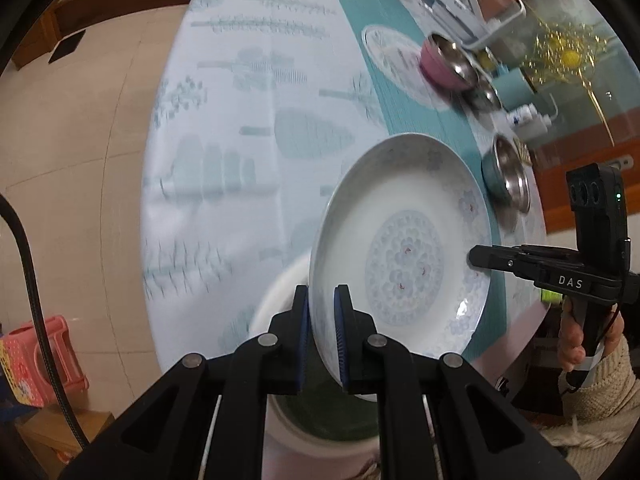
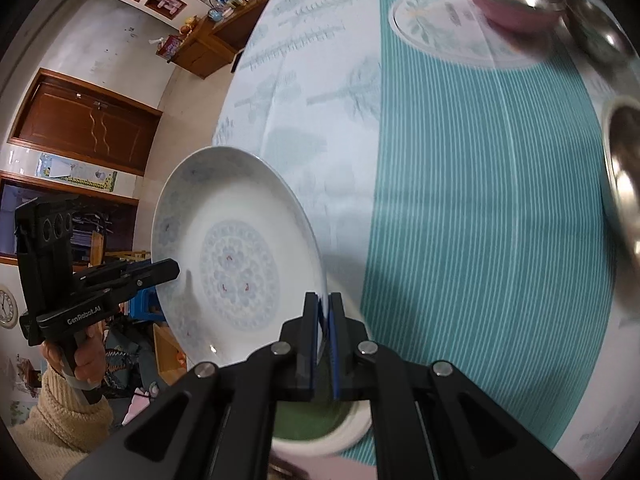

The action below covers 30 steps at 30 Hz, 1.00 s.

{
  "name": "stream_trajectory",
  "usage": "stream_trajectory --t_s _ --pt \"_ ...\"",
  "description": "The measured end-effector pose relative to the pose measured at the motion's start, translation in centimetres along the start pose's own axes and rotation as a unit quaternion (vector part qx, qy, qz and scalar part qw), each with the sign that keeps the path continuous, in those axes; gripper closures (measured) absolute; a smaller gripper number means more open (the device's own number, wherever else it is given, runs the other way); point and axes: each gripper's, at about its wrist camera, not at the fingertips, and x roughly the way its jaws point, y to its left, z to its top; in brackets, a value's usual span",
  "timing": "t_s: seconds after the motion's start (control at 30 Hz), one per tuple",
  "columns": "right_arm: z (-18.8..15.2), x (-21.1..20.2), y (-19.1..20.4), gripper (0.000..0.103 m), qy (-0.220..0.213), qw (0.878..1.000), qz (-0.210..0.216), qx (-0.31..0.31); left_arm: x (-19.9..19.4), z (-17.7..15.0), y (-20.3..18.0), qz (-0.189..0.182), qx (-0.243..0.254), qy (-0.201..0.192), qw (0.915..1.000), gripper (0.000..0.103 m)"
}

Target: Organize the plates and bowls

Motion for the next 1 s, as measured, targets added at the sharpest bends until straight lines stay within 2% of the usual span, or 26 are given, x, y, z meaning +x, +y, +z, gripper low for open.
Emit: stream_trajectory --t_s 0.27,0.43,1.0 --pt "-5.2 1.2 0.0 0.098 0.029 0.999 -0.006 0.014 1.3 -5.6 0.3 0.000 -0.003 0.042 0.9991 0.094" --pt "-7.2 2.0 0.1 0.098 0.038 0.999 -0.011 0.020 1.7 -7.7 0.8 0.003 -0.008 0.049 0.9987 0.094" --pt "-7.9 3.3 0.3 0.098 0.032 0.998 -0.045 0.018 4.2 -8.1 1.3 0.010 -0.023 0.064 0.9976 0.094"
